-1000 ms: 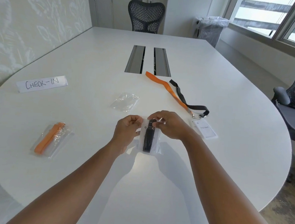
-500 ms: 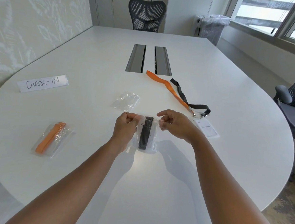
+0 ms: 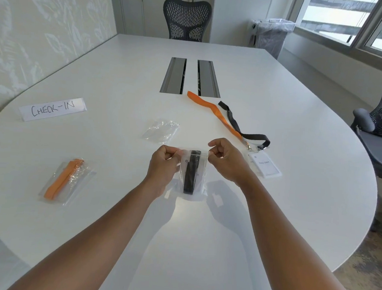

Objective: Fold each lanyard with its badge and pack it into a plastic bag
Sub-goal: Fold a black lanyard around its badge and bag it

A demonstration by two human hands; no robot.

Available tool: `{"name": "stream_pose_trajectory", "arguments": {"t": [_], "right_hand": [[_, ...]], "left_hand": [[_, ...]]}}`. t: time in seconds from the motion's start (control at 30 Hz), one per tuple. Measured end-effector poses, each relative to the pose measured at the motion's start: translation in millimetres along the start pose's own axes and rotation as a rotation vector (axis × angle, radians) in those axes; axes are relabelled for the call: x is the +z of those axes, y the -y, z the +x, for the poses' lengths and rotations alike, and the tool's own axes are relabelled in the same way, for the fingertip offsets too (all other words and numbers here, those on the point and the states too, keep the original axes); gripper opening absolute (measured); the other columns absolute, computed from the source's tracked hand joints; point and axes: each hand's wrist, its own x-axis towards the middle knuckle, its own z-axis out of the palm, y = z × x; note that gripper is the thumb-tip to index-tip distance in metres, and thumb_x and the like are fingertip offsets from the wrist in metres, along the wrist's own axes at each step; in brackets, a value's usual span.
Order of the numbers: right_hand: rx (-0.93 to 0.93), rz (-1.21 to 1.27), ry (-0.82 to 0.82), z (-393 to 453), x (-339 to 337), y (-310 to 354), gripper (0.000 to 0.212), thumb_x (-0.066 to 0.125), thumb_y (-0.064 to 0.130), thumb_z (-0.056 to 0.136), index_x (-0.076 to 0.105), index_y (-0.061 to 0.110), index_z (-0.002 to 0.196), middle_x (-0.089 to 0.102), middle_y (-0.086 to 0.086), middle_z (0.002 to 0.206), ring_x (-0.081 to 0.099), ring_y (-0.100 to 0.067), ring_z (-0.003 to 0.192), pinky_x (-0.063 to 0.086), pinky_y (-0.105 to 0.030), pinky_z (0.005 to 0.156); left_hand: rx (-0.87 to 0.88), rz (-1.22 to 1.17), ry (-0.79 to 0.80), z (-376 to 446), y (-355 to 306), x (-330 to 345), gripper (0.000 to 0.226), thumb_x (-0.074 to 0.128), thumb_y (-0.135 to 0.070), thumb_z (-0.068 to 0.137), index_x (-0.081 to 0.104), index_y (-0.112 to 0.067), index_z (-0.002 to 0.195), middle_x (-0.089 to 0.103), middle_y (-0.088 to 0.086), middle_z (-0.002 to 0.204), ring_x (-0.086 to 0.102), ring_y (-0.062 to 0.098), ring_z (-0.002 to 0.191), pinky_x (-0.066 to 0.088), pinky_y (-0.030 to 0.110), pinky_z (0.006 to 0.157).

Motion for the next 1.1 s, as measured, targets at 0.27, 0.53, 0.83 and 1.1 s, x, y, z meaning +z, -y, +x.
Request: {"name": "stream_pose_trajectory", "arguments": {"t": [0.27,0.53,0.83,1.1], "right_hand": [[0.009,0.045,0.035,0,0,-2,0.022,0.059,0.017,0.094,0.057,0.019,0.116,0.067,0.001,0.091,0.057,-0.011,0.075,0.051,-0.025,0.078],[0.039,-0.002,0.073,1,1,-3,0.018,0.057,0.017,0.098,0.054,0.021,0.115,0.064,0.0,0.088,0.058,-0.014,0.075,0.052,-0.03,0.076],[0.046,-0.023,0.052,-4,4,-3,0.014,0.047,0.013,0.102,0.047,0.018,0.116,0.058,0.0,0.089,0.051,-0.012,0.072,0.045,-0.018,0.059],[-0.054,-0.116,0.113,-9,0,0,0.028,0.038,0.004,0.102,0.058,0.021,0.112,0.053,0.004,0.085,0.047,-0.012,0.073,0.041,-0.019,0.062]], "left_hand": [[-0.039,0.017,-0.056,1,1,1,0.006,0.064,-0.01,0.097,0.062,-0.016,0.096,0.07,0.004,0.1,0.064,0.017,0.089,0.057,0.036,0.084],[-0.058,-0.003,-0.053,-3,1,3,0.009,0.062,-0.008,0.097,0.061,-0.016,0.095,0.069,0.004,0.099,0.063,0.018,0.088,0.055,0.039,0.084],[-0.08,-0.029,0.014,-4,-1,3,0.005,0.061,-0.01,0.099,0.061,-0.014,0.097,0.069,0.005,0.098,0.064,0.017,0.091,0.058,0.039,0.087],[-0.048,-0.034,0.049,-9,-6,1,0.028,0.06,0.003,0.096,0.065,-0.02,0.111,0.069,0.001,0.09,0.065,0.012,0.085,0.059,0.032,0.087]]}}
